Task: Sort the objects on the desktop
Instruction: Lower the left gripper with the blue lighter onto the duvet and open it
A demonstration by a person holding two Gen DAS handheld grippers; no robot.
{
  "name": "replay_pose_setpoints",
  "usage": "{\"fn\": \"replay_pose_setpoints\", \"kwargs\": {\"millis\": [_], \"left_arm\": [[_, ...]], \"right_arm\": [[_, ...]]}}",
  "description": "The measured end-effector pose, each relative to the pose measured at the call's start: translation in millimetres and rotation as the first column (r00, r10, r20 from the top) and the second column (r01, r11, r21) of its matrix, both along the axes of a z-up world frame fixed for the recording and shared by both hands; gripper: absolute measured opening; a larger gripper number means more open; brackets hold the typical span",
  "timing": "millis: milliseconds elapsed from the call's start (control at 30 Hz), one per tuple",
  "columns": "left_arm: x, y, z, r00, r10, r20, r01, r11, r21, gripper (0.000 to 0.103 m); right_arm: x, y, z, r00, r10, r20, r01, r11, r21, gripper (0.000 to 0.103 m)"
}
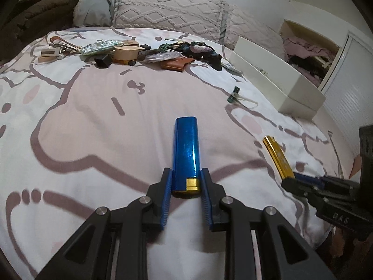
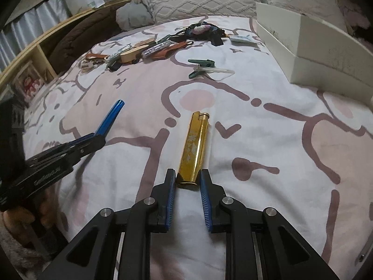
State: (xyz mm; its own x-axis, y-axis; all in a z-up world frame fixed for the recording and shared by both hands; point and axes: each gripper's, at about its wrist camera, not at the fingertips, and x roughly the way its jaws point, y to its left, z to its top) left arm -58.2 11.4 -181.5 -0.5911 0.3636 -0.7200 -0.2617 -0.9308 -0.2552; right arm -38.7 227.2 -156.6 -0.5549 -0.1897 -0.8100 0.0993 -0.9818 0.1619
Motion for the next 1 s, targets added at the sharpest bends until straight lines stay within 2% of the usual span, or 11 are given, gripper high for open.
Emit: {"fn": "replay_pose_setpoints", "kwargs": {"millis": [300,533,633,700,800,833,900,1000], "left_arm": [[10,18,1,0.997,0.034,-0.063,-0.043,0.990,-0.137,0.025],[10,9,4,0.998,0.056,-0.035,-0.060,0.989,-0.134,0.029],[11,7,6,0.998,0.062,-0.026,-0.065,0.988,-0.141,0.029],[11,6,7,0.998,0.065,-0.021,-0.067,0.987,-0.145,0.029],[10,5,8,0.997,0.071,-0.012,-0.073,0.985,-0.158,0.030],[9,4,8,0.997,0.079,-0.013,-0.080,0.983,-0.168,0.033],[9,2,9,0.995,0.098,-0.019,-0.100,0.976,-0.192,0.054],[6,-6,7,0.988,0.153,-0.025,-0.155,0.961,-0.231,0.076]], "right_arm": [[-2,-10,-1,0.999,-0.027,-0.027,0.029,0.996,0.088,0.024],[-7,-1,0,0.998,-0.060,-0.028,0.062,0.994,0.086,0.029],[-5,11,2,0.996,-0.085,-0.028,0.087,0.993,0.086,0.039],[-5,18,2,0.995,-0.099,-0.027,0.101,0.990,0.094,0.059],[-5,28,1,0.991,-0.128,-0.028,0.130,0.984,0.123,0.067],[-5,33,1,0.990,-0.138,-0.029,0.140,0.982,0.128,0.067],[-5,41,0,0.987,-0.157,-0.028,0.159,0.980,0.122,0.068],[-9,52,0,0.984,-0.177,-0.023,0.178,0.977,0.115,0.068]]}}
